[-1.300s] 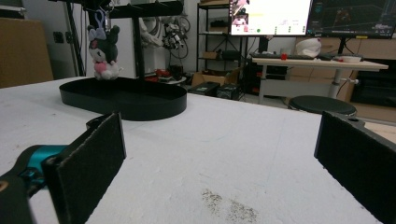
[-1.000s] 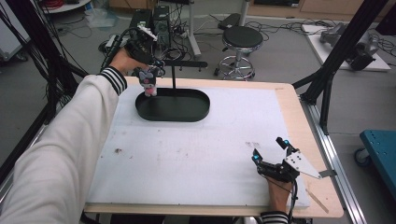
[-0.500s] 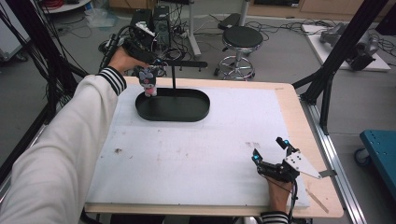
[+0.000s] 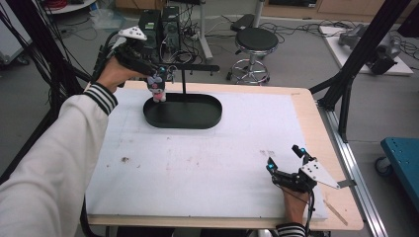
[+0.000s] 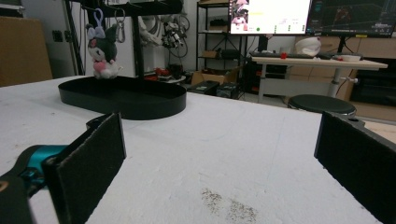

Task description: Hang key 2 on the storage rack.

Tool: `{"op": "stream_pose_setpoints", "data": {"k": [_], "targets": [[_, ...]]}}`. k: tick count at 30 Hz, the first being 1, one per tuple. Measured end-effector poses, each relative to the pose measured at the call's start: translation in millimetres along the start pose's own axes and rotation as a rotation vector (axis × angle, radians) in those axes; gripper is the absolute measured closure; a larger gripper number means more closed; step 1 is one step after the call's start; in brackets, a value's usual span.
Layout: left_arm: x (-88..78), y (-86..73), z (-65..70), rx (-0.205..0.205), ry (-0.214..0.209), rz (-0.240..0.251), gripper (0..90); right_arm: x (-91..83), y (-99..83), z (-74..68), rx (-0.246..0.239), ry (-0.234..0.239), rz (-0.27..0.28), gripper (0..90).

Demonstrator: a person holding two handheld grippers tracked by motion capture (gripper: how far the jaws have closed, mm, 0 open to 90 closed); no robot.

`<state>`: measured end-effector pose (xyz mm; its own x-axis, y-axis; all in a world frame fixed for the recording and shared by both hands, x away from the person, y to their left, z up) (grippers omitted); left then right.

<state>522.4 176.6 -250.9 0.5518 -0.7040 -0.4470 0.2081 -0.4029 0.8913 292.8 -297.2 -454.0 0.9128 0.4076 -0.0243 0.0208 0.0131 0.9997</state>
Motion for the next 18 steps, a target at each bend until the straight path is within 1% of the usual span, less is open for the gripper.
{"op": "stream_pose_setpoints", "data": {"k": [2,3,5,6,7,9,11,12,15,16,18], "targets": [[-15.3,-8.1,6.7,-0.004,-0.001,0.039,1.7,-0.3,-0.1,0.1,0.003,-0.001,-0.006,1.2],[-20.4,-11.1,8.8,0.002,-0.002,0.056,1.7,-0.5,0.0,0.1,0.008,-0.001,-0.006,1.2],[-33.4,-19.4,14.5,0.008,0.008,0.08,1.7,-0.5,-0.1,0.0,0.011,0.0,-0.006,1.2],[-39.4,-23.8,18.0,0.009,0.004,0.089,1.7,-0.5,-0.1,0.3,0.01,0.0,-0.006,1.2],[-45.7,-28.3,21.8,0.016,0.006,0.105,1.7,-0.5,-0.1,0.2,0.01,0.0,-0.006,1.2],[-57.5,-37.9,30.4,0.017,0.006,0.146,1.7,-0.5,0.0,0.1,0.01,0.0,-0.006,1.2],[-69.3,-49.5,40.0,0.022,0.017,0.18,1.7,-0.5,-0.1,0.3,0.011,0.0,-0.006,1.3],[-75.2,-56.1,45.2,0.025,0.017,0.196,1.7,-0.4,0.0,0.6,0.008,0.0,-0.004,1.3],[-91.5,-80.2,61.0,0.03,0.045,0.24,1.7,-0.4,0.0,0.0,0.005,0.0,-0.006,1.2],[-96.3,-89.2,66.6,0.032,0.061,0.248,1.7,-0.4,-0.1,-0.2,0.004,0.001,-0.007,1.3],[-107.1,-109.8,78.3,0.039,0.089,0.291,1.7,-0.3,0.0,-0.1,0.003,0.0,-0.006,1.2]]}}
Point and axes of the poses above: each handheld gripper's, and its own axes: x roughly forward along the jaws, y roughly out of its top, z roughly to its right, the point moved 3 cm from there along x, roughly forward along the jaws, and after that the axes turned 2 degrees about -y, right-handed, at the moved point
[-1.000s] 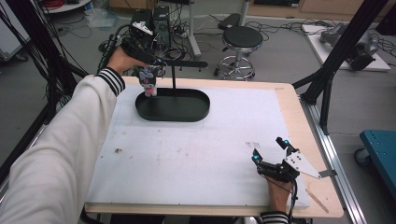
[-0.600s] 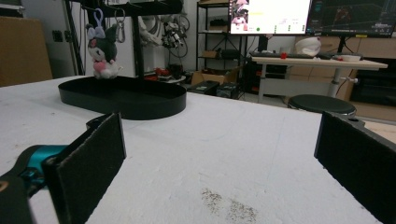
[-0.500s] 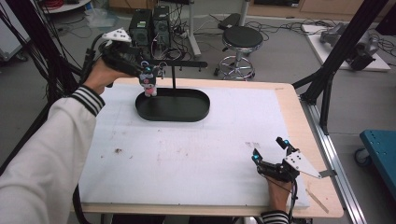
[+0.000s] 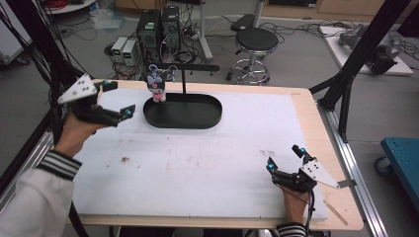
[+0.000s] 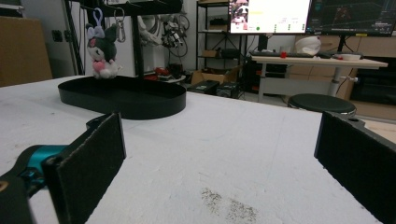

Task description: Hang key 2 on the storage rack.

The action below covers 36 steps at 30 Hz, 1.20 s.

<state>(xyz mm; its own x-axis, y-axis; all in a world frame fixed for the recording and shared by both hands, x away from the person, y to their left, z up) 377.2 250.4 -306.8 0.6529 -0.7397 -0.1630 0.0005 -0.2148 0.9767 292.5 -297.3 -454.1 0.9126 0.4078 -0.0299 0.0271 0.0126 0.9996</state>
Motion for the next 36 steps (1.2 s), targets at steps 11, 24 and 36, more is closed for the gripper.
{"op": "stream_pose_setpoints", "data": {"k": [11,24,36], "targets": [[-42.8,-75.5,29.1,-0.1,0.085,0.055,1.7,0.0,0.0,-0.6,-0.006,0.0,0.001,1.2],[-53.7,-119.2,48.0,-0.149,0.146,0.145,1.7,-0.1,-0.1,-1.1,-0.002,-0.004,-0.003,1.3],[-47.3,-149.1,53.9,-0.194,0.166,0.114,1.7,0.0,0.0,-0.7,-0.005,-0.007,-0.001,1.3]]}}
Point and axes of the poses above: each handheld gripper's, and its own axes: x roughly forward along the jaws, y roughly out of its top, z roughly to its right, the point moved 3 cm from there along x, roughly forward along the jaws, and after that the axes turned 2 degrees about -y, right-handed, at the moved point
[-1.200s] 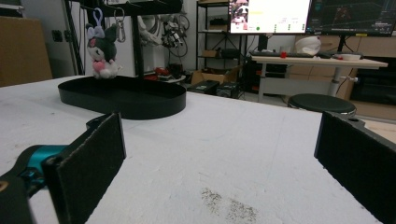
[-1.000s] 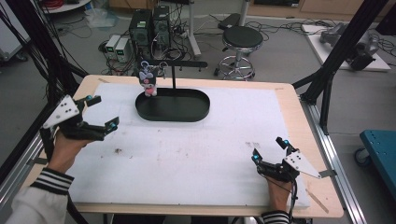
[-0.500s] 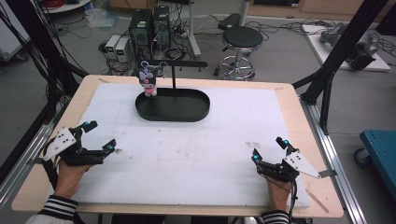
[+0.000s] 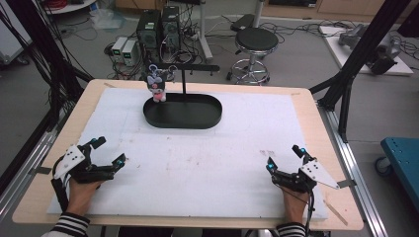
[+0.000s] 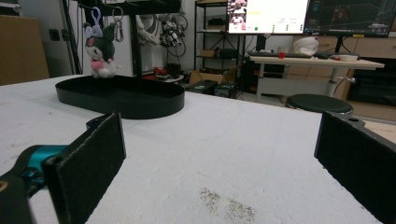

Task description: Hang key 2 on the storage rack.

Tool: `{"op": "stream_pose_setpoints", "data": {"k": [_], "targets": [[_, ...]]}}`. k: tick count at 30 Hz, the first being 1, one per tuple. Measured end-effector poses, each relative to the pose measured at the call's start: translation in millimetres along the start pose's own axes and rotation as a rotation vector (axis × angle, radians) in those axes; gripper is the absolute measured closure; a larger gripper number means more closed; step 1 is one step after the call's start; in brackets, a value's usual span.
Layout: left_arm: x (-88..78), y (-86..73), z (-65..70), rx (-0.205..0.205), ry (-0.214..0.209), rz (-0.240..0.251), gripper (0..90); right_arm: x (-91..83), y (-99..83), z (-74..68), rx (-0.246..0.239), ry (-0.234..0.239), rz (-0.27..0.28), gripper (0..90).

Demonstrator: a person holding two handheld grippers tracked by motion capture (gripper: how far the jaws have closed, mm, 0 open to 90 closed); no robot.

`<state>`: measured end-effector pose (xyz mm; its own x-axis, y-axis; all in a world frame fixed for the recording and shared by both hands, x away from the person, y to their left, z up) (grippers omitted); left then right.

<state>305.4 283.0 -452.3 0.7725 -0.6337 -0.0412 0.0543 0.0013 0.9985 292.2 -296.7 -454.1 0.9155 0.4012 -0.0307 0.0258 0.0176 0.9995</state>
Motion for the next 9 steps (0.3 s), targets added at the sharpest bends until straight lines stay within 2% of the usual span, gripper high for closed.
{"op": "stream_pose_setpoints", "data": {"k": [9], "targets": [[-4.3,-1.3,3.8,0.039,0.017,0.05,1.7,0.1,-0.1,-0.6,-0.005,-0.005,-0.001,1.3]]}}
Point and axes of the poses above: each handheld gripper's, and its own axes: x roughly forward along the jaws, y roughly out of its top, z roughly to its right, the point moved 3 cm from there along x, roughly forward along the jaws, and after that the axes turned 2 degrees about -y, right-handed, at the moved point
